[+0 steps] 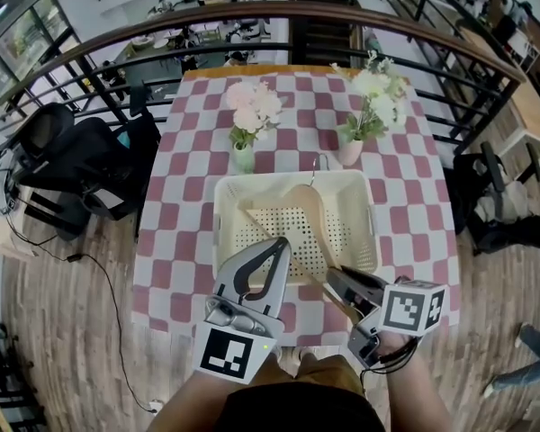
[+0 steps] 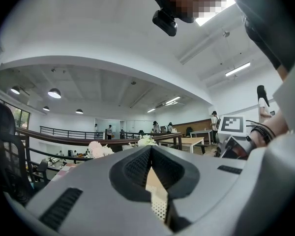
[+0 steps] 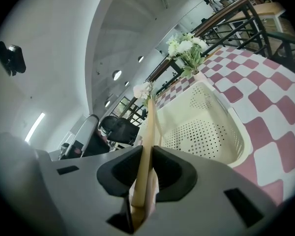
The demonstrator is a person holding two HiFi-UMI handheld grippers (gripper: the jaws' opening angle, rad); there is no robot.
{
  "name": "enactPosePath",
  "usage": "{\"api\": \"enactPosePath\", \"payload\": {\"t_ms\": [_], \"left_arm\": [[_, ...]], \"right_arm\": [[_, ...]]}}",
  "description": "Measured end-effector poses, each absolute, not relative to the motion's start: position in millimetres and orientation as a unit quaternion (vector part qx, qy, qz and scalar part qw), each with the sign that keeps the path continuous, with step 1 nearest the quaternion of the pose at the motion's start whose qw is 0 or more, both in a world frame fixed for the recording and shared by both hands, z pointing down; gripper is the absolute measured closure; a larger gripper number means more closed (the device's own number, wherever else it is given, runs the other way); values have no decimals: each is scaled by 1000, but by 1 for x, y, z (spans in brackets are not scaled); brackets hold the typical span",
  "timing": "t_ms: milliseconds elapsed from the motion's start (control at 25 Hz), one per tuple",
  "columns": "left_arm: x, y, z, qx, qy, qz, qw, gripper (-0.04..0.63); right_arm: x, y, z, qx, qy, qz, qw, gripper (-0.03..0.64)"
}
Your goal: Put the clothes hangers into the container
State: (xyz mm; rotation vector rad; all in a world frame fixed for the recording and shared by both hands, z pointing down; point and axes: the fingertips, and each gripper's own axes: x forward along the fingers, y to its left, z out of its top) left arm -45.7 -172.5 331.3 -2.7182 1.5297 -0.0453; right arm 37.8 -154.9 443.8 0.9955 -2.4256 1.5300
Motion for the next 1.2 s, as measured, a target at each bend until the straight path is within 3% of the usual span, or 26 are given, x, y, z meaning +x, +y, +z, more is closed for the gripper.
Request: {"api": "enactPosePath", "payload": {"t_ms": [1200], "left_arm": [[-36, -183, 342, -872, 488, -37, 11, 588]], "right_arm": [[64, -180, 476, 410, -815, 353, 208, 526]]}}
